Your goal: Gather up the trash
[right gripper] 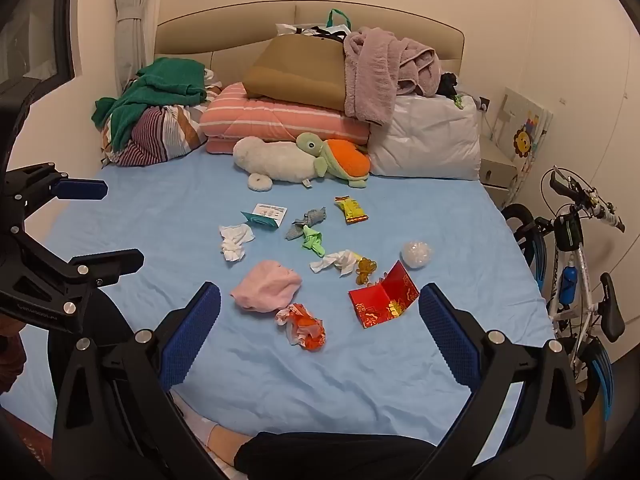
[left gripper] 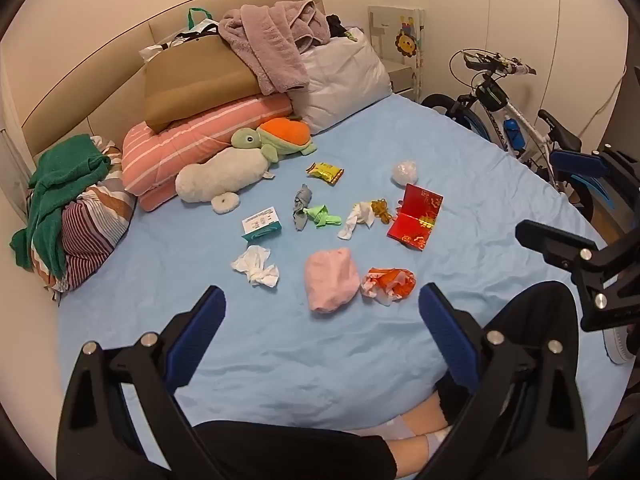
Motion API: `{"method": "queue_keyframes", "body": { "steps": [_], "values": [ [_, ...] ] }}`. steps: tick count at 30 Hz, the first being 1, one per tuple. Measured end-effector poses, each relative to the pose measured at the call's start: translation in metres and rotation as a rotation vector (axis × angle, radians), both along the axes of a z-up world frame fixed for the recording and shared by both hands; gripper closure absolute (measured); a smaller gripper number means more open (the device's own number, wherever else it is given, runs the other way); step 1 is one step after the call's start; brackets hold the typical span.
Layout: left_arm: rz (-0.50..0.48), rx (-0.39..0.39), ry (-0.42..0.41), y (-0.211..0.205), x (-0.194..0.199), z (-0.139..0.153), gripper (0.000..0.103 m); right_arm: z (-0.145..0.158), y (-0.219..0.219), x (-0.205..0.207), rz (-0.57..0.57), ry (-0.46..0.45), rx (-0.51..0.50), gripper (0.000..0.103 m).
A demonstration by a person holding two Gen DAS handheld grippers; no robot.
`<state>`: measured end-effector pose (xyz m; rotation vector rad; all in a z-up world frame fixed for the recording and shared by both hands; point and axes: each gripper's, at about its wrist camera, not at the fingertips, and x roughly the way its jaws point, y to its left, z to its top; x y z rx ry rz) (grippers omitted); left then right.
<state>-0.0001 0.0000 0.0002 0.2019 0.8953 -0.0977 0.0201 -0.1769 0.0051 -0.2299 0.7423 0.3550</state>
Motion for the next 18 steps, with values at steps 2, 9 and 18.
{"method": "queue_keyframes", "body": {
  "steps": [2, 9, 18],
  "values": [
    [0.003, -0.001, -0.008, 0.0004, -0.0004, 0.0003, 0.006, 0.0, 0.0002, -0.0001, 0.0, 0.0, 0.0, 0.007],
    [0.0, -0.007, -0.003, 0.0002, -0.0005, 0.0007, 0.006, 0.0007, 0.0011, -0.0004, 0.0, -0.001, -0.001, 0.007],
    [0.0, -0.012, -0.005, -0.0019, -0.0002, 0.0044, 0.006, 0.0023, 0.0018, -0.0033, 0.004, -0.002, 0.002, 0.007]
  ]
}}
